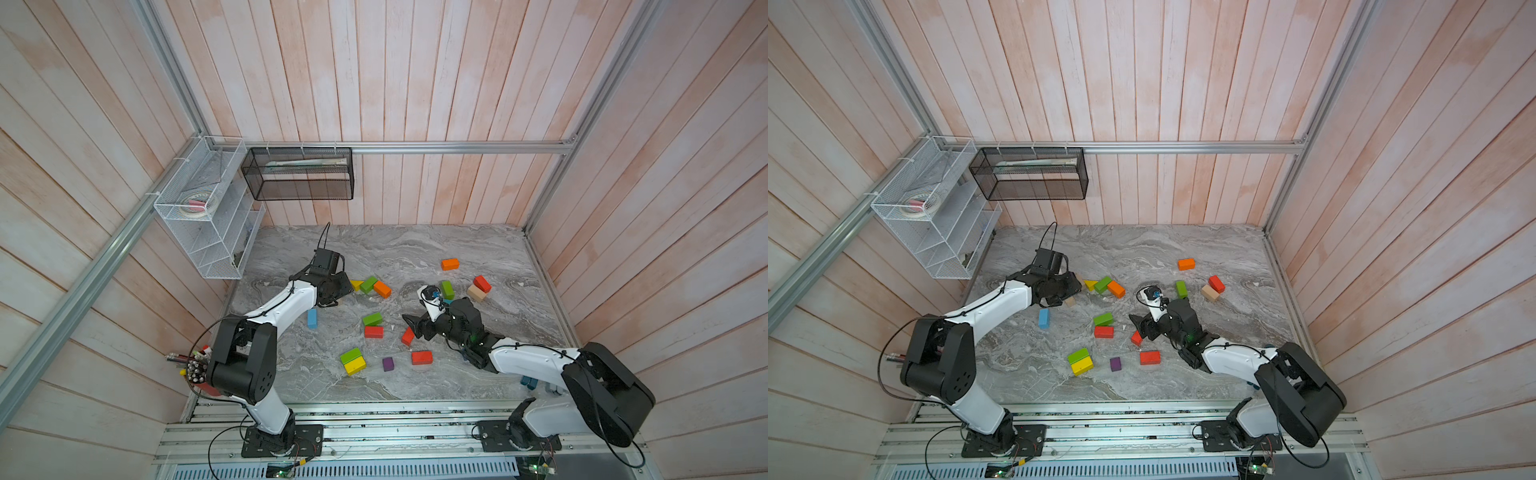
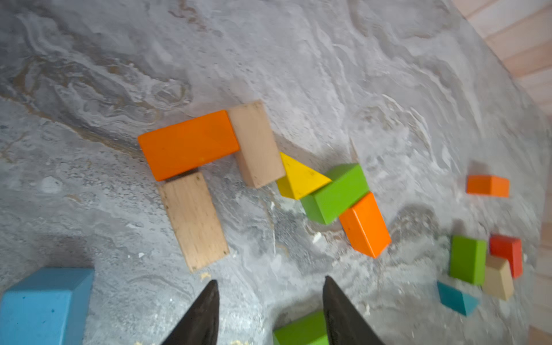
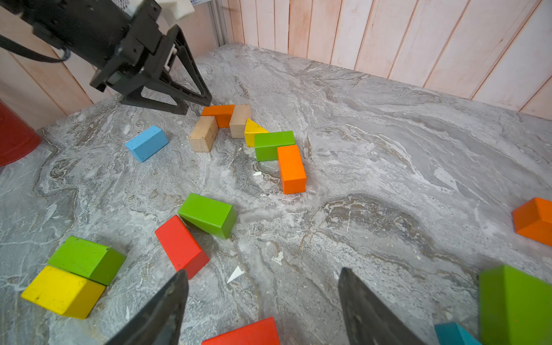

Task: Assemble a heart with building blocks
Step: Pick up the building block from the center of the board.

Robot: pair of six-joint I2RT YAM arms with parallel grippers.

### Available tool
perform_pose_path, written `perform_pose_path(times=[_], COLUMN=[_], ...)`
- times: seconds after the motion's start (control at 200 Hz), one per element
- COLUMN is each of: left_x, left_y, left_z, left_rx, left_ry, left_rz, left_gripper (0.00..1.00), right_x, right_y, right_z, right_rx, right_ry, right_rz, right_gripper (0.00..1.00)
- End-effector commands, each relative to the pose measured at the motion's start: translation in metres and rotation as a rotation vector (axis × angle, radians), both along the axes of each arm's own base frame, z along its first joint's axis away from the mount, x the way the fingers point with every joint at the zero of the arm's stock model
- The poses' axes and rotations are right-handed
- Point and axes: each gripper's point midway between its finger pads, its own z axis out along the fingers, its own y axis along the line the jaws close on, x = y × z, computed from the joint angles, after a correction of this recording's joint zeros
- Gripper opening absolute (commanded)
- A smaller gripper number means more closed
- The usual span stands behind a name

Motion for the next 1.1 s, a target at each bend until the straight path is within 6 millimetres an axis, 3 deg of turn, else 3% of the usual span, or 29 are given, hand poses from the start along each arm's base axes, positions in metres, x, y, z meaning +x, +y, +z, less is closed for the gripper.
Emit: perform_pose_path(times=[0.0, 0.18, 0.39, 0.695, 1.095], left_x=[-0.026, -0.052, -0.075, -0.063, -0.056], left_y=[-0.014, -0.043, -0.071, -0.076, -0.078], left_z=[-0.003, 0.005, -0.015, -0.046, -0.071], left_rx=[0.018, 0.06, 0.176, 0.382, 0.4], left_ry=[0.012, -0.04, 0.009, 0.029, 0.065], left_rz=[-0.221, -0.486, -0.779, -0.867, -0.89], left_gripper=[0.57, 0.58, 0.61, 0.62, 0.66], right_x=[-0.005, -0.015, -0.022, -0.032, -0.033], right_y=[0.005, 0.006, -0.003, -0.015, -0.019], right_z=[0.008, 0.008, 0.007, -0.002, -0.005], right_rx=[0.022, 0.041, 0.052, 0.052, 0.049], right_ry=[-0.013, 0.02, 0.04, 0.05, 0.037], right_rz=[0.033, 0.059, 0.039, 0.015, 0.003], right_gripper=[0.79, 0.79, 0.79, 0.79, 0.79])
